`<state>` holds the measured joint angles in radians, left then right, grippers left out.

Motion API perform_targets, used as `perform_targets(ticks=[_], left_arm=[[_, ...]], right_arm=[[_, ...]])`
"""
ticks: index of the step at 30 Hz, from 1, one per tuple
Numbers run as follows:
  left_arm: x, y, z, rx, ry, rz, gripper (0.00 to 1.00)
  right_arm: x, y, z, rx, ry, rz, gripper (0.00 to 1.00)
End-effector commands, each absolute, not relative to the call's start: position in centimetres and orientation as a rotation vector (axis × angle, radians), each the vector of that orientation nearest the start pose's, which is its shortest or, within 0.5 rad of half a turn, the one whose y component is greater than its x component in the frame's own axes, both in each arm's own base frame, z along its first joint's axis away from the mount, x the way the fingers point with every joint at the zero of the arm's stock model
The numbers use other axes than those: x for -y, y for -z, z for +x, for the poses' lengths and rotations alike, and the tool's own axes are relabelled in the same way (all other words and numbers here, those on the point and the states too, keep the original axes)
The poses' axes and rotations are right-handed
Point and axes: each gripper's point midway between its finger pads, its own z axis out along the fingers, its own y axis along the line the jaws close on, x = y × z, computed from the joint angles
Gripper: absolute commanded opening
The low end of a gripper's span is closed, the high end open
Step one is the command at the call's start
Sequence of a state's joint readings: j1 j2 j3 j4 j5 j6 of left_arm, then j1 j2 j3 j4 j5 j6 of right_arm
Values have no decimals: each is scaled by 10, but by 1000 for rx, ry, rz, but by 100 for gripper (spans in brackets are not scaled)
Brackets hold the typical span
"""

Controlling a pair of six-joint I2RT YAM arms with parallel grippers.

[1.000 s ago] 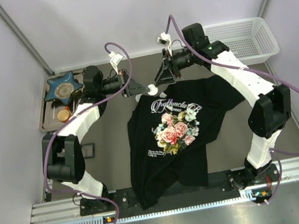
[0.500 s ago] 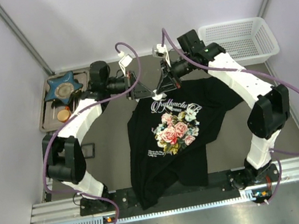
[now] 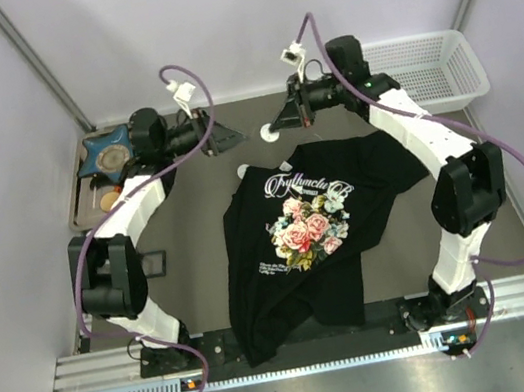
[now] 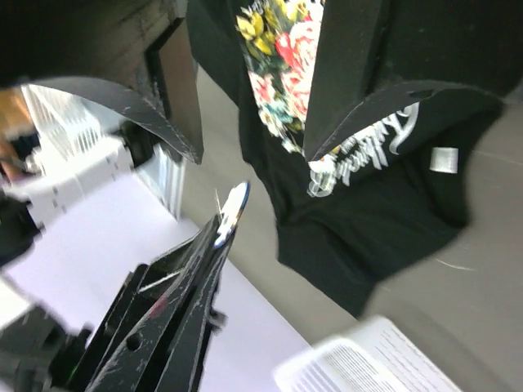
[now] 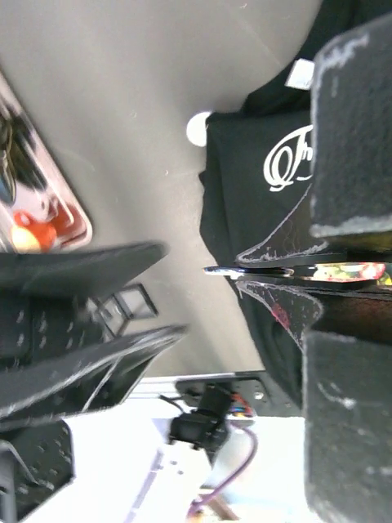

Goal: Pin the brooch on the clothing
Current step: Open the brooch.

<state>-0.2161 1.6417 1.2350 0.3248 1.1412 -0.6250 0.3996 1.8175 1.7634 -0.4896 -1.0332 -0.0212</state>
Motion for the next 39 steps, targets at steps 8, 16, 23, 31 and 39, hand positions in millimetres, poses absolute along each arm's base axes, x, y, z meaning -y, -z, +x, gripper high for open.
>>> perform_targets(ticks=[8, 16, 23, 31, 39], left_arm=[[219, -334, 413, -1599, 1480, 117, 62], [248, -338, 409, -1570, 1577, 123, 57], [263, -350, 415, -1521, 1623, 148, 50], [276, -358, 413, -1463, 1670, 168, 46], [283, -363, 413, -1430, 1701, 176, 42]], right_arm=[[-289, -376, 420, -1640, -1623, -99, 0], [-290, -379, 423, -1650, -1645, 29, 0], [-296, -385, 414, -1641, -1658, 17, 0], [-306, -386, 410, -1636, -1669, 7, 0], [-311, -386, 413, -1627, -1675, 11, 0]])
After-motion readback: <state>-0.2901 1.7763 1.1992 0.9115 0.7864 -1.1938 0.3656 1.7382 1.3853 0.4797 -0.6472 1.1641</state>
